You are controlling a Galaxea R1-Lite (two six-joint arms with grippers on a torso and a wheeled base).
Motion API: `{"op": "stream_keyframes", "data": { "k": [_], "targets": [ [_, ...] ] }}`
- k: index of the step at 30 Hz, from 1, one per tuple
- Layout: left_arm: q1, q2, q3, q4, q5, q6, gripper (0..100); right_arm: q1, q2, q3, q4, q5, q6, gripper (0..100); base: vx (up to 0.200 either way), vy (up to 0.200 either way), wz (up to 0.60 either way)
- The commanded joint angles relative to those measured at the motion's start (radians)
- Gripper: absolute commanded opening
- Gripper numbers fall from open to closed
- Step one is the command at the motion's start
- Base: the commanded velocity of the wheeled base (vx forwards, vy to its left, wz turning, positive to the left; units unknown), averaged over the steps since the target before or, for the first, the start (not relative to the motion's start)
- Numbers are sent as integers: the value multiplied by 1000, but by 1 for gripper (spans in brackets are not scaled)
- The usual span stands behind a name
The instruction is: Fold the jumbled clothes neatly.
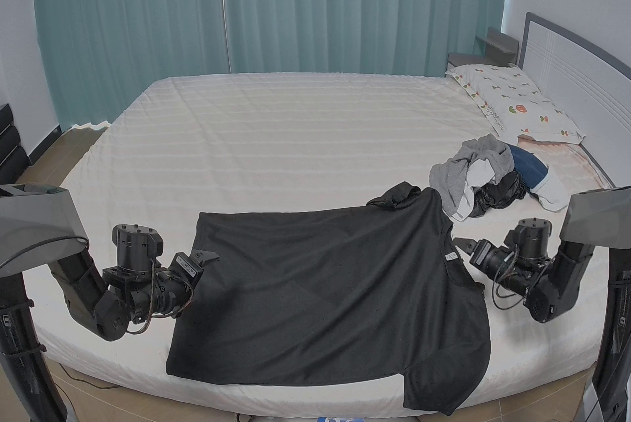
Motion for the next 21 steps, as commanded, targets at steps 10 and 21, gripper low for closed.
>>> {"op": "stream_keyframes", "data": {
  "k": [10, 21],
  "targets": [
    [-58, -96, 214, -7, 13, -44, 100, -58, -49, 449, -197, 250, 184, 100, -200, 0, 0],
    [-15, -87, 208, -7, 10, -34, 100, -48, -43, 463, -197, 251, 184, 100, -145, 0, 0]
  ]
}}
